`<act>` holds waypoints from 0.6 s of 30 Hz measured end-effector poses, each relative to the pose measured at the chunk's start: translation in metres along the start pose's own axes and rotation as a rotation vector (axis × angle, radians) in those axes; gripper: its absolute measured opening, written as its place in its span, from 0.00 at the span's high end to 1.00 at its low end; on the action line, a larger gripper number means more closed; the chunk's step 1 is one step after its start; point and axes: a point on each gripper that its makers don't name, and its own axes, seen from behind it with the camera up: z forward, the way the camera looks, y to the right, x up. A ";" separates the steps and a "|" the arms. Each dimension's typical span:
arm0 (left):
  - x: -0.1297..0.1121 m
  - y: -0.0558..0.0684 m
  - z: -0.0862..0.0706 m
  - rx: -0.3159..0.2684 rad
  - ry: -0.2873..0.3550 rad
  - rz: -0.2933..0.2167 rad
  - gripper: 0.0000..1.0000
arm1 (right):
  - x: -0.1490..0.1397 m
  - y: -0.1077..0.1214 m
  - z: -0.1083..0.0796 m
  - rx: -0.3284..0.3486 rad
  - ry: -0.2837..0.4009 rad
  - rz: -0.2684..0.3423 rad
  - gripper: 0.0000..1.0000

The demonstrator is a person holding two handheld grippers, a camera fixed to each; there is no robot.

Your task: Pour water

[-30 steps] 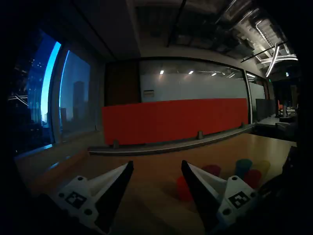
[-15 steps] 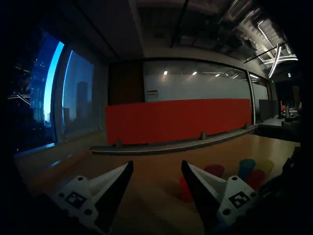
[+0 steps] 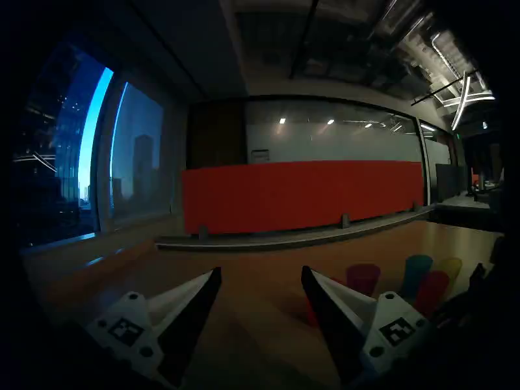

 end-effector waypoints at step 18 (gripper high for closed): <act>-0.034 -0.007 0.005 0.001 -0.006 -0.030 0.09 | 0.013 -0.001 -0.003 -0.020 0.010 0.016 0.00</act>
